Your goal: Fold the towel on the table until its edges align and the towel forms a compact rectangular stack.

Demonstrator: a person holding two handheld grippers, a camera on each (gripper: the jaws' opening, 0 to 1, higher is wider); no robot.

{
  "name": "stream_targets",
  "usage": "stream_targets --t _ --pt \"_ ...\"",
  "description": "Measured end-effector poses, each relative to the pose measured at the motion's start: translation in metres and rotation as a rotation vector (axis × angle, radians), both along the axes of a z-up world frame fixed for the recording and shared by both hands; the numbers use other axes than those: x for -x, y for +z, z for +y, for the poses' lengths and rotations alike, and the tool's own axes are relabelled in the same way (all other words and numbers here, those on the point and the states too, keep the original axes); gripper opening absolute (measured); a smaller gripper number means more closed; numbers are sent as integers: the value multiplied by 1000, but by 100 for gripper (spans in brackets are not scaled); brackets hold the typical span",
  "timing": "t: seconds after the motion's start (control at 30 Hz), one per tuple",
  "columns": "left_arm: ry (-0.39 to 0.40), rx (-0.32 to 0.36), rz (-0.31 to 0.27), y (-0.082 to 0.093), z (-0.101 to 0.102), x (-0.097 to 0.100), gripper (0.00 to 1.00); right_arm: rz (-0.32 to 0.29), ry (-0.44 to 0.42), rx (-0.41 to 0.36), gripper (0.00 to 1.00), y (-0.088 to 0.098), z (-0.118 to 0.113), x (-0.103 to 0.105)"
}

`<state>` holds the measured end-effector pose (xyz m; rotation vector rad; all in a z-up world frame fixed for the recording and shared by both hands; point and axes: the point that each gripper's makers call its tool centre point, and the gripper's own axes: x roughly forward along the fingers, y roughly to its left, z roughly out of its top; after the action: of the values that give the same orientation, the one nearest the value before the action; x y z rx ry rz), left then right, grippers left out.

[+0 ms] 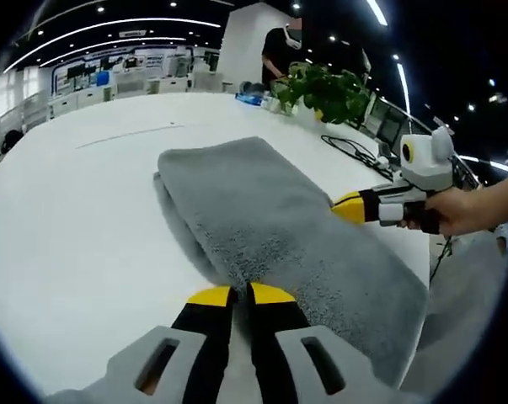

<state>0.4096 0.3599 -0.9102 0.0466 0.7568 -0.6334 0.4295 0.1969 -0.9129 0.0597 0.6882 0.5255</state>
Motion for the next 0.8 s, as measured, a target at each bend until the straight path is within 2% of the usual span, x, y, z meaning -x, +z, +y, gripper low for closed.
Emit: stream_targets --t 0.13,0.23,0.27,0.3,0.37,0.43,0.47,0.57,0.63,0.7,0.8 --pt "-87 -108 -3 0 -1 0 8 4 -10 -5 2 1 1 -1" --pt "-91 -156 11 2 0 -2 11 8 -9 -10 3 6 -1 -2" --pt "-90 -167 -3 6 1 -3 13 -2 -11 -27 3 11 -1 -2" --pt "-81 -157 -10 10 2 -3 15 -38 -15 -72 4 22 2 -4" --pt "-44 -95 -41 21 -2 -5 19 -56 -3 -67 5 30 -2 -1" --pt "-46 -87 -68 30 -2 -2 24 -68 10 -83 8 37 -3 2" --pt "-62 -76 -86 35 -6 1 26 -76 18 -87 11 41 -4 4" --pt "-109 -57 -74 40 -14 16 33 -84 48 -89 19 46 -4 13" --pt "-166 -81 -91 41 -20 30 38 -88 64 -113 22 48 -1 20" --pt "-214 -94 -99 39 -26 45 44 -96 133 -69 25 46 4 32" --pt "-282 -104 -114 41 -35 67 51 -90 213 -52 30 44 12 51"
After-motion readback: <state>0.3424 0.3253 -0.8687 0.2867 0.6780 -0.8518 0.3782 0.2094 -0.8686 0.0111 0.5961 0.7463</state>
